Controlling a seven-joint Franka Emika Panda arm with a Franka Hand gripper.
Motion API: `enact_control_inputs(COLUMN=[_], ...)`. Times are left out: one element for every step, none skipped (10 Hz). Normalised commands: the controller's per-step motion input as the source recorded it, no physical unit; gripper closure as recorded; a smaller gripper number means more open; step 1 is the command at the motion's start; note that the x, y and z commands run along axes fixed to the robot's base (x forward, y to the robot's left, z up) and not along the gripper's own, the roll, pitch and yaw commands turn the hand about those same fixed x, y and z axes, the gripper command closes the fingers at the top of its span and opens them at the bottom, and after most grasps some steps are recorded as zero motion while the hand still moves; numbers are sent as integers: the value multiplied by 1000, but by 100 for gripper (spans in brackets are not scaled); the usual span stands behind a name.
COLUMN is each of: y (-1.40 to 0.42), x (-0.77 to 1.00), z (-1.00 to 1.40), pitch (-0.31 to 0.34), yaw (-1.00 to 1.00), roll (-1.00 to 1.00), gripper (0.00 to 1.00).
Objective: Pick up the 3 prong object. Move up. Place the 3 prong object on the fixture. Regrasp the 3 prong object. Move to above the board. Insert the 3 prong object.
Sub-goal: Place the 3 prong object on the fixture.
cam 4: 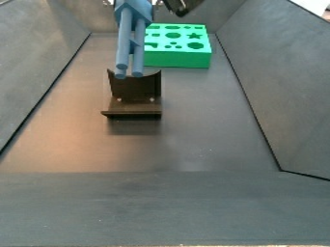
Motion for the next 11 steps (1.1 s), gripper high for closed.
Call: enact_control_inputs(y=[32, 41, 43, 42, 43, 35, 26, 21, 23, 22, 20], x=[59, 77, 77, 76, 73, 70, 59, 79, 83, 92, 93], z=[-16, -13, -12, -18, -15, -8, 1, -1000, -1000, -1000, -1000], pitch=[91, 108, 107, 89, 50, 16, -8, -69, -81, -93, -95], yaw=[-140, -166, -188, -184, -176, -161, -146, -72, -56, -31, -13], roll=[-1000, -1000, -978, -850, -593, -345, -234, -102, -91, -78, -64], gripper=[100, 100, 100, 100, 100, 100, 100, 100, 100, 100, 100])
